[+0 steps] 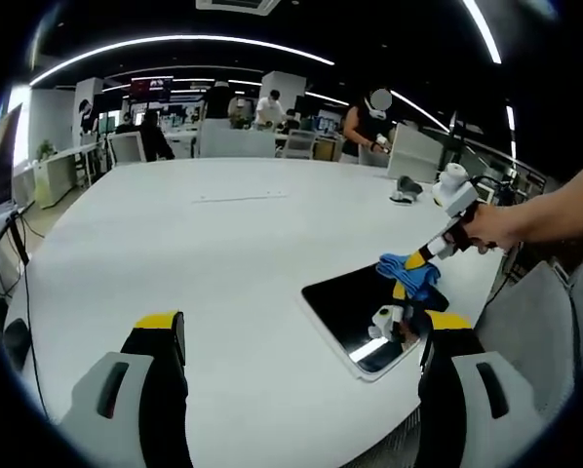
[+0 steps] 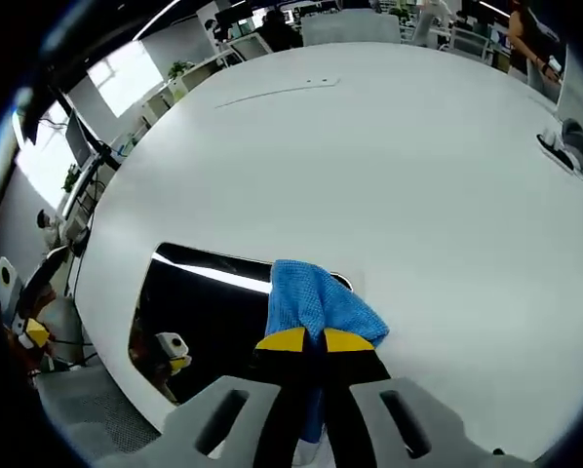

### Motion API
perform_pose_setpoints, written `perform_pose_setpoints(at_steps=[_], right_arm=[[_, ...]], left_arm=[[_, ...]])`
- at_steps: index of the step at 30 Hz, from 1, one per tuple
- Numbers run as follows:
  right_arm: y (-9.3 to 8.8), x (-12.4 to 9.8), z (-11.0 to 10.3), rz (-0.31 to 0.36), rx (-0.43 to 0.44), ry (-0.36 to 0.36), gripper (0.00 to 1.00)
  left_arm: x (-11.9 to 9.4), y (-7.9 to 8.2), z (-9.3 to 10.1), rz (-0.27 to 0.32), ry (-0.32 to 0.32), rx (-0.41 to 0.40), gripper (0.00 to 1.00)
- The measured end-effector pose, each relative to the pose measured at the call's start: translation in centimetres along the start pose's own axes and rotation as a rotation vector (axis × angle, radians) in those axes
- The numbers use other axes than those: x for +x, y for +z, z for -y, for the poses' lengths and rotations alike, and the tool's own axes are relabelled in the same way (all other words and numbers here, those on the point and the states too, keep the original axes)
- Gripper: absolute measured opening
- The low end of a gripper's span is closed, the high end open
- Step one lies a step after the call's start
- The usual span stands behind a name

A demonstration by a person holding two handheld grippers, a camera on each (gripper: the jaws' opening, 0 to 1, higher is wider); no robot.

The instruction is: Wipe the mirror surface with the cleaning cloth until all visible marks leave the cleaned area.

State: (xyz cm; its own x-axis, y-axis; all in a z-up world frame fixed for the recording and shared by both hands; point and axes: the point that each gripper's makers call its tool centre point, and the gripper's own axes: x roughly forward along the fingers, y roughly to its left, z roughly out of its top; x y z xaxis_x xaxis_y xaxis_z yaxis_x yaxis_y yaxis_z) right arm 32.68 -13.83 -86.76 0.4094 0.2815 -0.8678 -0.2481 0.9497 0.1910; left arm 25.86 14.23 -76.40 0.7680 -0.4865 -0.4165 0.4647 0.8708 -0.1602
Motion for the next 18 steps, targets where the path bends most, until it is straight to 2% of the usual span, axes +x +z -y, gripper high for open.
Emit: perform_pose_setpoints(at_steps=[9,18], right_arm=[[0.7,0.1,0.1,0.005,0.000,-0.002,0.00],[1.6,0.6,0.3,0.011,0.001,-0.014,0.00]], left_arm=[[0.2,-0.1,0.4,-0.001,-0.009,0.003,0.99],[0.3,0.5,0.4,0.006,-0.008,0.010,0.99]])
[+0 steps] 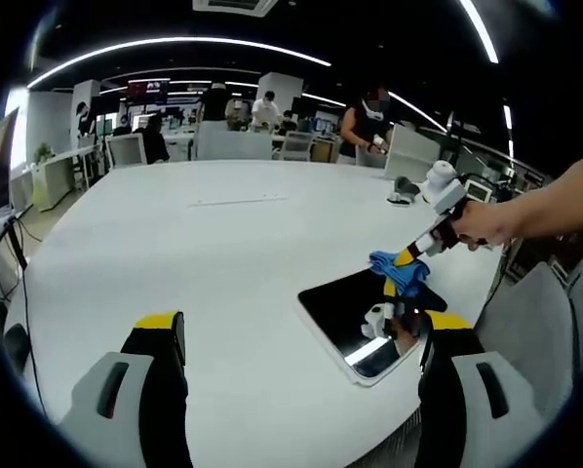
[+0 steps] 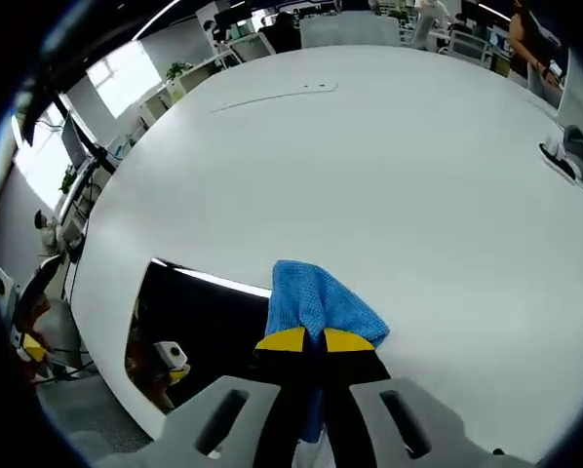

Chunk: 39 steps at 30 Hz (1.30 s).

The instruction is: Wipe the mirror surface with the cleaning cloth until all visible marks leave the cleaned area.

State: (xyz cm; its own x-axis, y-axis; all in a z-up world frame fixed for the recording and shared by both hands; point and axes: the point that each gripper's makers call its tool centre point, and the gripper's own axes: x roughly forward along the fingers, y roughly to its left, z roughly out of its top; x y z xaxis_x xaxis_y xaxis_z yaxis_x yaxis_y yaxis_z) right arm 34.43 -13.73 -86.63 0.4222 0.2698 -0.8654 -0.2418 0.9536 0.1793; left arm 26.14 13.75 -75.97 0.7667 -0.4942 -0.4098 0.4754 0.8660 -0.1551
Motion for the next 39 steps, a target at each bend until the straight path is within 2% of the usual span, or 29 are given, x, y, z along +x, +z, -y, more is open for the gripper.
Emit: perform_pose_setpoints(at_steps=[17,19,21,23,26,29,31,35,39], right_arm=[[-0.1,-0.1,0.1,0.010,0.001,0.013,0.00],[0.0,-0.7,0.0,0.022,-0.016,0.007,0.00],[0.8,-1.6,-0.1,0.046,-0.038,0.014,0.00],[1.4,-2.2,0.3,0.058,-0.051,0.012,0.00],[2.5,-3.5,1.3,0.081,-0.018,0.007,0.00],[3.0,-5.0,2.4,0.101,-0.009,0.000,0.00],[3.1,-5.7,3.1,0.109,0.004,-0.005,0.00],[3.2,-7.3,4.5,0.131,0.038,-0.013,0.00],[2.5,-8.6,5.6,0.128,0.026,-0.031,0.00]], left_arm=[[0.1,0.3,0.1,-0.005,-0.003,0.012,0.99],[0.0,0.6,0.2,-0.014,-0.003,0.014,0.99],[-0.4,1.7,0.2,0.024,-0.002,0.027,0.99],[-0.5,1.9,-0.5,0.036,0.011,0.030,0.99],[-0.2,1.2,-1.1,0.008,0.025,0.030,0.99],[-0.4,2.2,-0.6,0.037,0.029,0.049,0.99],[-0.6,2.7,-0.4,0.051,0.024,0.062,0.99],[-0.7,2.6,-0.5,0.032,0.019,0.082,0.99],[-1.2,2.9,-0.9,0.045,0.031,0.068,0.99]])
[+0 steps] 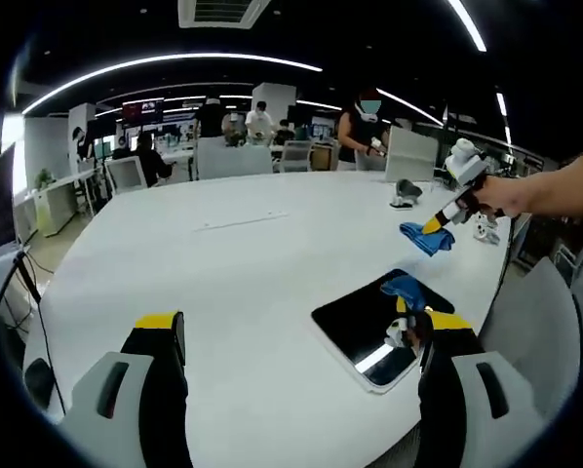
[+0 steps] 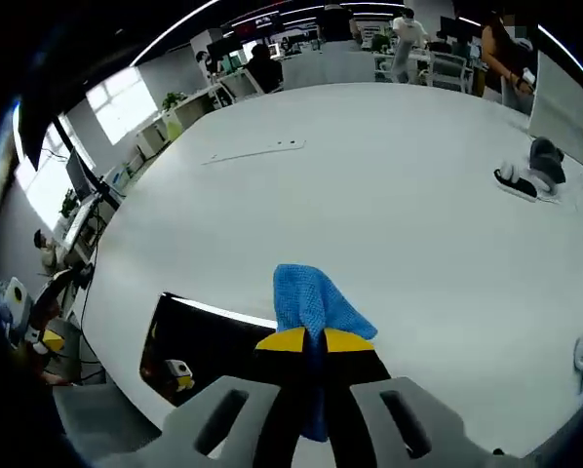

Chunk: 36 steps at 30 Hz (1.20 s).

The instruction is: Wipe the mirror surface with the cleaning cloth until all visible marks leave the cleaned area.

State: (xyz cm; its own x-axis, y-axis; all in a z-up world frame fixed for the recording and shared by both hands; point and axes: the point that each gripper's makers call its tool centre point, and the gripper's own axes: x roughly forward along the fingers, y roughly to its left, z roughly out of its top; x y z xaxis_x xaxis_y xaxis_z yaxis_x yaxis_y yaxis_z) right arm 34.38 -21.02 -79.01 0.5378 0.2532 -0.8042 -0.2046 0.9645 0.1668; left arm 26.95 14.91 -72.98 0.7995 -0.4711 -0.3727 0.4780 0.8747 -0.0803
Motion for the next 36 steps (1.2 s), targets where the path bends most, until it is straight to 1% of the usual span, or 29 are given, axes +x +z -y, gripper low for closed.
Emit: perform_pose_setpoints(at_steps=[1,2,7,12,13,15,19,22,25,29,33,36], right_arm=[[-0.4,-0.3,0.5,-0.010,-0.022,-0.019,0.00],[-0.6,-0.5,0.6,-0.015,-0.025,-0.021,0.00],[-2.0,-0.9,1.5,-0.044,-0.008,-0.018,0.00],[-3.7,0.2,2.7,-0.073,0.028,-0.026,0.00],[-4.3,0.4,2.7,-0.086,0.050,-0.029,0.00],[-5.0,1.2,3.3,-0.093,0.055,-0.041,0.00],[-6.6,2.3,3.6,-0.116,0.079,-0.046,0.00],[-7.6,2.9,3.7,-0.128,0.076,-0.051,0.00],[-8.2,3.3,3.9,-0.136,0.065,-0.062,0.00],[-8.3,3.7,4.1,-0.145,0.063,-0.062,0.01],[-8.4,3.8,4.1,-0.131,0.092,-0.065,0.01],[-8.4,3.7,4.1,-0.123,0.086,-0.062,0.01]], left_arm=[[0.0,-0.1,-0.1,0.001,0.005,-0.008,0.99],[-0.1,-0.1,-0.1,0.000,0.006,-0.010,0.99],[-0.4,-1.2,0.1,-0.018,0.004,-0.007,0.99],[-0.8,-1.8,-0.1,-0.026,0.014,-0.044,0.99],[-0.9,-1.9,-0.1,-0.029,0.015,-0.043,0.99],[-1.1,-2.0,-0.1,-0.038,0.015,-0.035,0.99],[-1.4,-2.0,-0.2,-0.046,0.017,-0.025,0.99],[-1.5,-1.9,-0.3,-0.049,0.020,-0.025,0.99],[-1.5,-1.7,-0.2,-0.048,0.020,-0.024,0.99],[-1.3,-1.7,-0.3,-0.051,0.020,-0.018,0.99],[-1.1,-1.5,-0.2,-0.044,0.021,-0.019,0.99],[-0.9,-1.3,-0.2,-0.028,0.022,-0.028,0.99]])
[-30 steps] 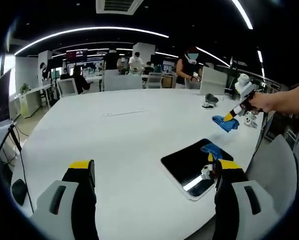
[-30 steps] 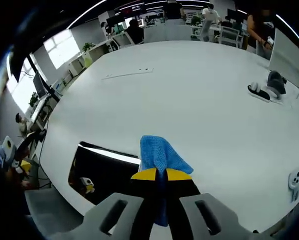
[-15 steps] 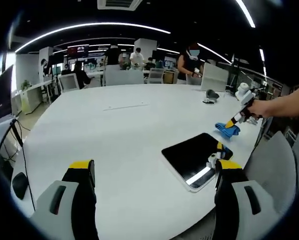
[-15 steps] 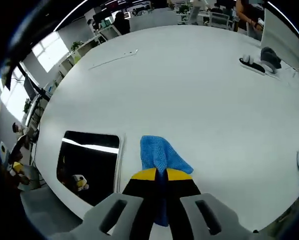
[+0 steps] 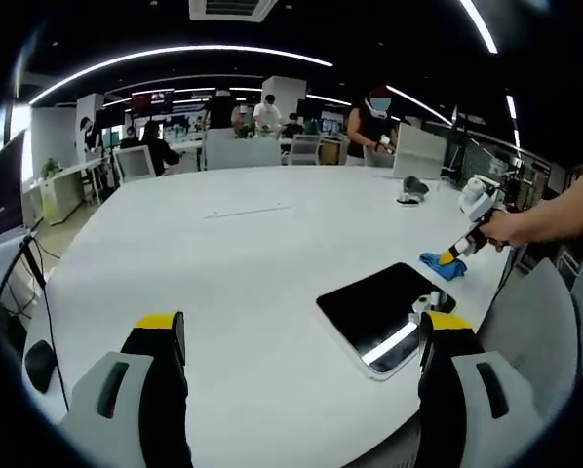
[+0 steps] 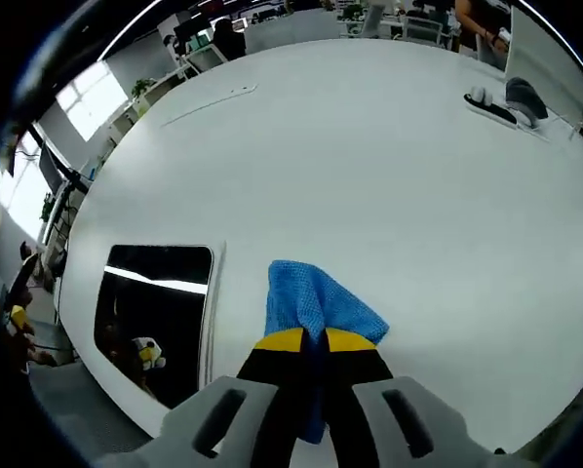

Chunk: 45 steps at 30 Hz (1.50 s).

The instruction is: Wipe the mirror surface with the cleaning cloth until all visible marks leave the cleaned area.

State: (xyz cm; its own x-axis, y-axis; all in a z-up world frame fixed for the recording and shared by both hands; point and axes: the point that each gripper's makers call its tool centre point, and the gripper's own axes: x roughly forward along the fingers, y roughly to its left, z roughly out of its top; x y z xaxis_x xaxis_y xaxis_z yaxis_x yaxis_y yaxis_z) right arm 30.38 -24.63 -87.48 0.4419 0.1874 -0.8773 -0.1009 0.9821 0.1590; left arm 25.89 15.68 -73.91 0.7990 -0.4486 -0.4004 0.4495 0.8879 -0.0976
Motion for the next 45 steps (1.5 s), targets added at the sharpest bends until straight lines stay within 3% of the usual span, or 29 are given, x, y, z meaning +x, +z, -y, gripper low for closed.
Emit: perform_pose_setpoints(at_steps=[7,11,16,18,22,26,27,29,33,35,40,45], right_arm=[[-0.1,-0.1,0.0,0.033,-0.001,0.065,0.01],[0.4,-0.6,-0.4,0.052,0.008,0.092,0.08],[1.9,-2.1,-1.1,0.149,0.015,0.160,0.32],[2.5,-3.4,-0.9,0.180,-0.031,0.159,0.40],[5.5,-6.6,-1.5,0.365,-0.192,0.225,0.52],[6.7,-8.8,-1.9,0.498,-0.285,0.290,0.83],[6.2,-9.0,-1.7,0.497,-0.273,0.299,0.90],[5.7,-9.3,-1.2,0.509,-0.269,0.292,0.92],[4.1,-9.6,0.0,0.571,-0.370,0.208,0.98],[2.9,-9.6,-0.2,0.585,-0.399,0.209,0.98],[0.5,-9.9,-0.3,0.582,-0.336,0.228,0.98],[-0.1,-10.0,1.0,0.561,-0.302,0.195,0.98]], left_arm=[[0.1,-0.1,-0.3,0.017,0.006,-0.014,0.99],[0.0,-0.4,-1.0,0.021,0.021,-0.028,0.99],[-0.2,-0.6,-1.3,0.000,0.019,-0.018,0.99],[-0.4,-0.9,-1.4,-0.021,0.007,0.026,0.99],[-0.7,-0.7,-2.3,-0.013,0.012,-0.013,0.99],[-0.8,-0.1,-3.1,0.011,0.025,-0.017,0.99],[-0.8,0.2,-3.3,0.023,0.028,-0.012,0.99],[-0.9,0.4,-3.6,0.035,0.031,-0.011,0.99],[-1.1,0.7,-4.0,0.049,0.038,-0.017,0.99],[-1.2,0.7,-4.0,0.050,0.039,-0.016,0.99],[-1.4,0.5,-3.5,0.056,0.032,-0.015,0.99],[-1.0,0.2,-2.3,0.048,-0.008,-0.004,0.99]])
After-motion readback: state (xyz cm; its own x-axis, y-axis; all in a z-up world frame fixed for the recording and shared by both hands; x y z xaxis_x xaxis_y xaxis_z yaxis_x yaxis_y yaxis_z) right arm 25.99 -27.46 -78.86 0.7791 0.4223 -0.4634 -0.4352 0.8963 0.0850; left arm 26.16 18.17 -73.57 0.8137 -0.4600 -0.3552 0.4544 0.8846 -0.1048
